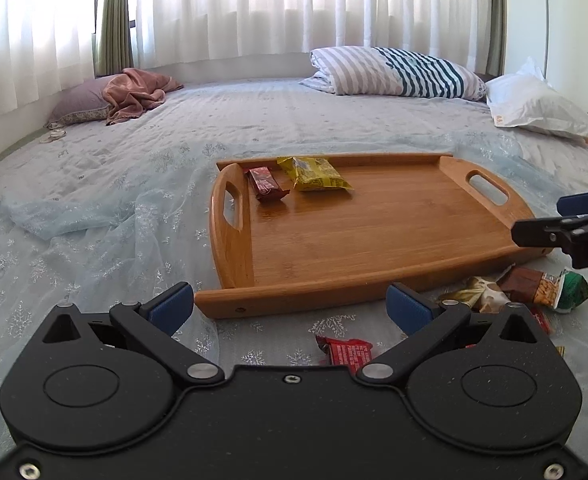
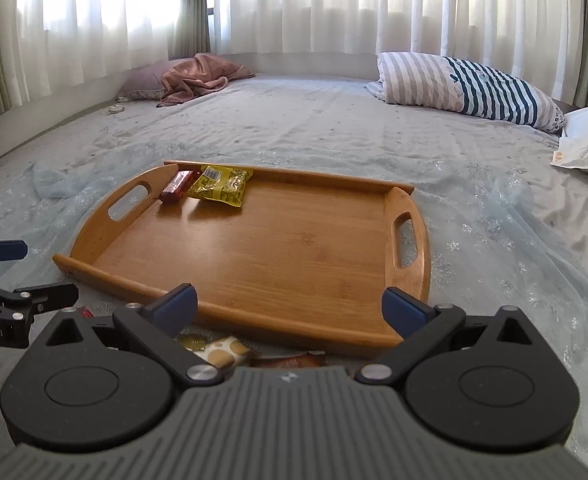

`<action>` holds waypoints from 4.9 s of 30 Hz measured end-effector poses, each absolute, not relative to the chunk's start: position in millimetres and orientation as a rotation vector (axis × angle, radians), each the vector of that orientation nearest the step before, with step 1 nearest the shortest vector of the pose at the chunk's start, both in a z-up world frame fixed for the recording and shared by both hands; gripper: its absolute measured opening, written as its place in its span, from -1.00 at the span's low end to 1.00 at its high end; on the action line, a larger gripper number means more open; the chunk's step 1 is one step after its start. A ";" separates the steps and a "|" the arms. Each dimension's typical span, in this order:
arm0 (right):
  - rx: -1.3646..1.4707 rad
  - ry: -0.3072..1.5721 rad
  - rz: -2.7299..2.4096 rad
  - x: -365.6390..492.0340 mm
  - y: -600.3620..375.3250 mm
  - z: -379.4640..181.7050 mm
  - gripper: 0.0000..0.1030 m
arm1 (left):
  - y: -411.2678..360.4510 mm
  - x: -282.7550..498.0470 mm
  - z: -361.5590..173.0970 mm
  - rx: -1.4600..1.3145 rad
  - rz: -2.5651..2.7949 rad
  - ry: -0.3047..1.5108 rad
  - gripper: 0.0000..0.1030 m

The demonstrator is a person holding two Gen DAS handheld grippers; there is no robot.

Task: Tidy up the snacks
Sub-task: 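Withdraw both open tools from the tray back toward the snack pile, then move the left tool toward a red wrapped bar while the right tool approaches the green packet, then close the left tool on the red bar while the right tool grips the green packet, then lift and carry both held snacks toward the wooden tray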

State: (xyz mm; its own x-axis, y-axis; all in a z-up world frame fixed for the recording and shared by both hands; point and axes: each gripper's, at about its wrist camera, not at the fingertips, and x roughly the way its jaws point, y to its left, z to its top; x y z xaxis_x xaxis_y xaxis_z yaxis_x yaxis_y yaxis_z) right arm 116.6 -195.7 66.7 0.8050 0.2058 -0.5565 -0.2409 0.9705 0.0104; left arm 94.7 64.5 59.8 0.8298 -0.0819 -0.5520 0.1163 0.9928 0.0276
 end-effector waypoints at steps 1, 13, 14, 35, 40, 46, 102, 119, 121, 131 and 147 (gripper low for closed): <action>-0.062 0.593 0.235 113.3 -198.0 65.0 1.00 | 63.4 93.4 59.7 0.065 -0.105 0.582 0.99; 0.028 0.653 0.205 84.1 -233.9 44.2 1.00 | 56.3 84.7 47.4 0.048 -0.149 0.616 0.99; 0.017 0.651 0.193 81.5 -235.2 42.4 1.00 | 56.3 83.6 46.4 0.047 -0.146 0.620 0.99; -0.076 0.638 0.028 79.9 -234.4 6.2 0.61 | 58.1 41.4 28.6 -0.032 -0.128 0.660 0.99; -0.003 0.631 0.058 80.7 -245.6 5.9 0.21 | 62.6 42.6 28.3 -0.056 -0.110 0.662 0.96; 0.030 0.623 0.062 74.7 -251.6 3.9 0.21 | 67.5 48.6 27.1 -0.009 -0.019 0.642 0.77; 0.080 0.553 -0.005 69.0 -267.8 37.7 0.19 | 64.4 44.1 70.9 -0.043 -0.052 0.489 -0.56; 0.037 0.491 0.200 156.4 -243.5 71.8 0.20 | 21.8 113.0 92.8 -0.047 -0.182 0.436 -0.56; 0.021 0.494 0.210 169.0 -238.8 71.2 0.20 | 15.2 120.4 91.7 -0.024 -0.176 0.429 -0.55; 0.010 0.533 0.266 218.0 -228.3 63.4 0.20 | -2.3 176.5 90.8 0.001 -0.215 0.440 -0.55; 0.006 0.631 0.226 287.1 -229.4 44.1 0.20 | -30.1 284.7 63.2 0.024 -0.239 0.543 -0.56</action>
State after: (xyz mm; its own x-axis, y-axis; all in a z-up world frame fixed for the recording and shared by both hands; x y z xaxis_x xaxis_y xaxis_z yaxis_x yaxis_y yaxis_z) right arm 287.1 -229.4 44.1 0.7838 0.2111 -0.5840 -0.2077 0.9754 0.0738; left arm 284.7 -30.1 63.2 0.8293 -0.2187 -0.5142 0.2313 0.9721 -0.0405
